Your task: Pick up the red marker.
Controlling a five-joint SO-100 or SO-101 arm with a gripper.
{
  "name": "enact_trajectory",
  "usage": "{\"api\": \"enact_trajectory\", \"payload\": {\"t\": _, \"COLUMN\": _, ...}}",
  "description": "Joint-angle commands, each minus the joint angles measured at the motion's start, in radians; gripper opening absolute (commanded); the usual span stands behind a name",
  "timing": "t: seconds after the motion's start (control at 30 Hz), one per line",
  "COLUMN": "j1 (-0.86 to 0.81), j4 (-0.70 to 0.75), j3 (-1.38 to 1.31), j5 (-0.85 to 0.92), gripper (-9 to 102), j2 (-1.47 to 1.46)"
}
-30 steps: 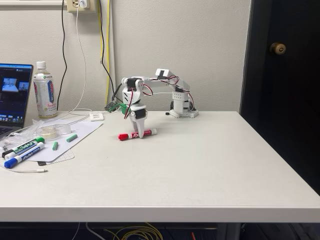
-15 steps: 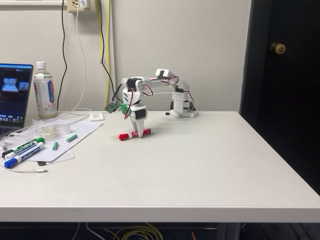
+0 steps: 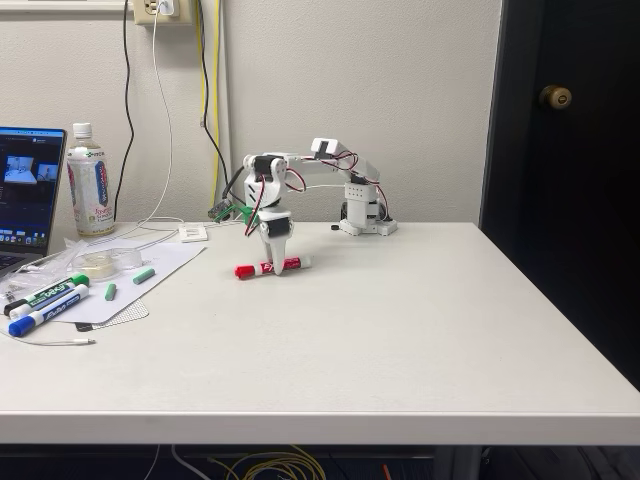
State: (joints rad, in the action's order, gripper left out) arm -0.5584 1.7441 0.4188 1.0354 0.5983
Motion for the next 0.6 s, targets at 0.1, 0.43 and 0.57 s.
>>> {"api": "enact_trajectory", "payload": {"t": 0.1, "j1": 0.026, "j4": 0.005, "j3": -0.025, "j5": -0.077, "gripper": 1, "j2": 0.163}}
{"api": "enact_trajectory", "payload": {"t": 0.43, "j1": 0.08, "j4": 0.005, "j3": 0.301, "j5": -0.124, "gripper": 1, "j2": 0.474}}
{"api": "enact_trajectory", "payload": {"t": 0.57, "j1": 0.123, "j4": 0.003, "j3": 0.488, "j5": -0.16, "gripper": 1, "j2": 0.652}}
